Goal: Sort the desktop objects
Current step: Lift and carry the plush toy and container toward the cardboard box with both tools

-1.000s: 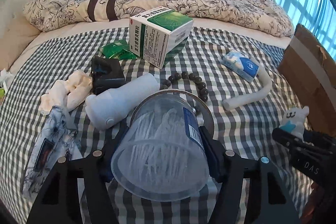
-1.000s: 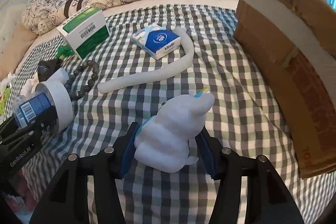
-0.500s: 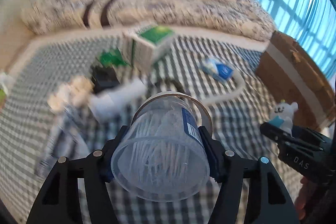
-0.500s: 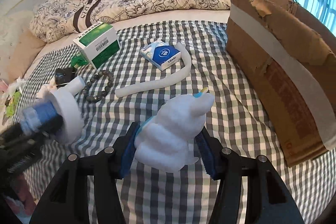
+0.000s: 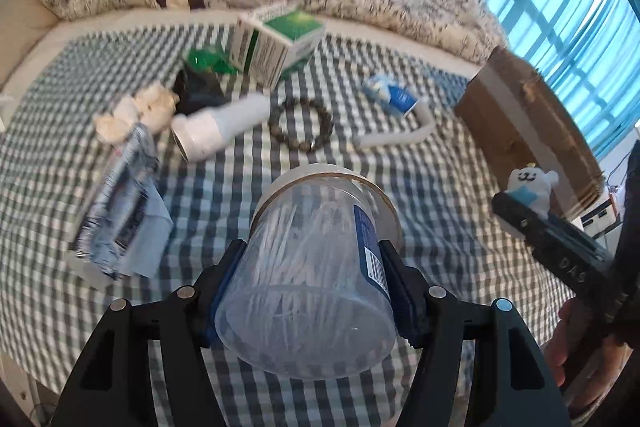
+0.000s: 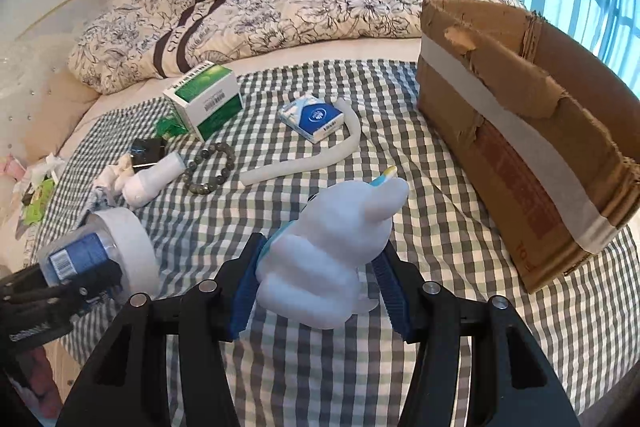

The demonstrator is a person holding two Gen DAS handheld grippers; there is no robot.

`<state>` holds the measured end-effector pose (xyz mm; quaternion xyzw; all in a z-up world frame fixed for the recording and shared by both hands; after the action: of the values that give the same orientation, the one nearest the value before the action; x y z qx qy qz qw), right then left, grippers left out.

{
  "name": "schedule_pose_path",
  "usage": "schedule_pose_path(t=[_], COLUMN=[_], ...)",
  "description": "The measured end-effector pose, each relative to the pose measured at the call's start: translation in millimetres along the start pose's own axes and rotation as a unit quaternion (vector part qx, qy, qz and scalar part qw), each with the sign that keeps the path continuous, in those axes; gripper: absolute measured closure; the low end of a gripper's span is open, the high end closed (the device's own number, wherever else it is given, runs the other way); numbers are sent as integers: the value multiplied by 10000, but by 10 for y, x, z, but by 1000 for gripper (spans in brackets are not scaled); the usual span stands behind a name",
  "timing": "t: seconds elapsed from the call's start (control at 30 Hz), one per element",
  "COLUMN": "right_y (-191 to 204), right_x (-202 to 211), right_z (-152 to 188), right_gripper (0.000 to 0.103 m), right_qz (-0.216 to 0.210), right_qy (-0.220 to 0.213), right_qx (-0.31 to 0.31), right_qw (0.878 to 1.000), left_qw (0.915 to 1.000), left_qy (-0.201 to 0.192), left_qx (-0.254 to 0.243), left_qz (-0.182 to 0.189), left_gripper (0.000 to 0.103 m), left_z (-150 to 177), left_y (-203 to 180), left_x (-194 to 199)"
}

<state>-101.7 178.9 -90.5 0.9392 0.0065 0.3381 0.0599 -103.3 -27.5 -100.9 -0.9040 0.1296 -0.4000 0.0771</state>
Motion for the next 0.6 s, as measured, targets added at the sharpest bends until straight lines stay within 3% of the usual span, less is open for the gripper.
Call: schedule_pose_path(t=[0.13, 0.27, 0.33, 0.37, 0.4, 0.43, 0.5, 0.53, 0.57, 0.6], right_y=[4, -21, -35, -39, -41, -50, -61, -67, -67, -70], right_x=[98, 142, 148, 152, 155, 151, 138, 124, 108, 93], right_z=[-11, 3, 16, 22, 28, 31, 35, 40, 46, 54], right_gripper=[49, 49, 49, 49, 49, 49, 49, 49, 49, 49], right_qz=[-26, -34, -42, -54, -54, -44, -35, -33, -42, -50], right_qy=[-77, -86, -72, -72, -74, -70, -52, -39, -25, -13], right_qx=[-18, -45, -77, -73, -64, -66, -92, -103, -107, -113], right_qw=[10000, 9999, 9999, 9999, 9999, 9999, 9999, 9999, 9999, 9999], left_qw=[9996, 9996, 9957, 9893, 9847, 9847, 9942, 9944, 9954, 9953], left_qy=[39, 281, 591, 761, 841, 846, 679, 592, 492, 410], left_qx=[-22, 9, 688, 1155, 1362, 1353, 755, 555, 630, 871], left_qz=[-268, -100, 173, 461, 689, 693, -354, -685, -527, -24], left_gripper=[36, 37, 36, 36, 36, 36, 37, 37, 36, 36], left_z=[-13, 79, 156, 200, 224, 230, 202, 180, 149, 111], left_y=[39, 49, 198, 268, 285, 301, 383, 403, 389, 353], left_x=[13, -55, -168, -202, -210, -216, -215, -197, -159, -110])
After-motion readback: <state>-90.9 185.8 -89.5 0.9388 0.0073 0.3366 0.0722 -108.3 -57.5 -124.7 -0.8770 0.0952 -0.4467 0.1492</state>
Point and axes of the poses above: each gripper's, at about its wrist camera, not at the fingertips, and x roughly against the way its jaws point, y to its left, z to its underside, the point moved 6 cm from there along -x, roughly the way its jaws point, and after that the axes turned 13 degrees about -y, right-handed, at the moved point
